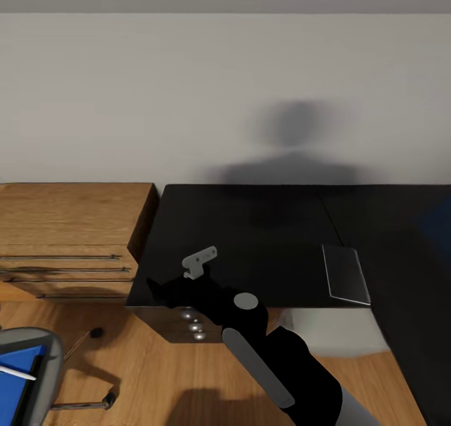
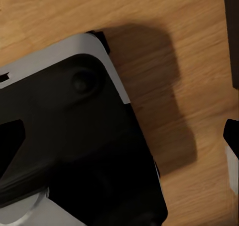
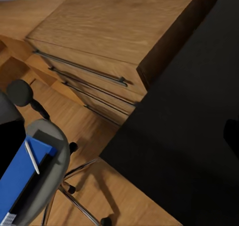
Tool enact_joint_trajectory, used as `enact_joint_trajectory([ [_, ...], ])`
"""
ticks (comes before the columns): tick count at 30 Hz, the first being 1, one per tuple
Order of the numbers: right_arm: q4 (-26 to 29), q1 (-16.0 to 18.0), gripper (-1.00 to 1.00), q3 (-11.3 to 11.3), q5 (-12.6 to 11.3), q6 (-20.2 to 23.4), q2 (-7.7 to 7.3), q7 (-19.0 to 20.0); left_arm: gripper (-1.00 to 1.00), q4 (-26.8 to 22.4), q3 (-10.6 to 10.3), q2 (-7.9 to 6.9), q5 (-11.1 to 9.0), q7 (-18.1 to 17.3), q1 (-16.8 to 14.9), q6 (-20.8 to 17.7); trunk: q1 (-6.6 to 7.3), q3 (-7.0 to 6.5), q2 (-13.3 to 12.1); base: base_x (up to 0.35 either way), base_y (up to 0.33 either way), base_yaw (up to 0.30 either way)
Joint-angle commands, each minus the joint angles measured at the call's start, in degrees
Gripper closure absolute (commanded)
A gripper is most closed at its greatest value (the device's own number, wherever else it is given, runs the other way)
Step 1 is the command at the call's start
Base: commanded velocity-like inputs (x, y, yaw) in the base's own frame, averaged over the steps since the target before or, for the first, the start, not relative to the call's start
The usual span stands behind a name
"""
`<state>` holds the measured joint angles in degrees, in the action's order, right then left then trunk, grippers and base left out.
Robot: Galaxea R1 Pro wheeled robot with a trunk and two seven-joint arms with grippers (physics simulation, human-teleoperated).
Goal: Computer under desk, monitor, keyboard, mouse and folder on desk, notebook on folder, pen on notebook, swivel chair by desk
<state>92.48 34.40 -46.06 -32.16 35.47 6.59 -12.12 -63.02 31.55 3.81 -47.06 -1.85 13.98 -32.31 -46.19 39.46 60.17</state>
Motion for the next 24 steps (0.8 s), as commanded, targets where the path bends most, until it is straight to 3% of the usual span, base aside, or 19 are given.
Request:
enact_joint_trajectory([
  [1,0.06,0.05,-1.0,-0.13,-0.62,0.13,0.0,-0.9,-1.0,-0.09,0.19,0.06,-0.05,-0.17,0.0,-0.4,-0.23,0.15,0.45,0.0,0.0,0.219],
  [8,0.06,0.05,-1.0,-0.47,-0.62,0.11,0.0,-2.07,-1.0,-0.09,0.19,0.06,-0.05,-0.17,0.0,-0.39,-1.77,0.91,3.26,0.0,0.0,0.221],
  [13,0.06,0.06,-1.0,-1.76,-0.62,0.0,0.0,-2.34,-1.0,-0.09,0.23,0.06,-0.13,-0.24,0.0,-0.48,-1.77,0.56,3.26,0.0,0.0,0.222],
  [24,0.06,0.07,-1.0,-2.24,-0.61,-0.05,0.0,-2.44,-1.0,-0.09,0.21,0.06,-0.14,-0.61,0.0,-0.61,-1.77,-0.18,3.26,0.0,0.0,0.225],
])
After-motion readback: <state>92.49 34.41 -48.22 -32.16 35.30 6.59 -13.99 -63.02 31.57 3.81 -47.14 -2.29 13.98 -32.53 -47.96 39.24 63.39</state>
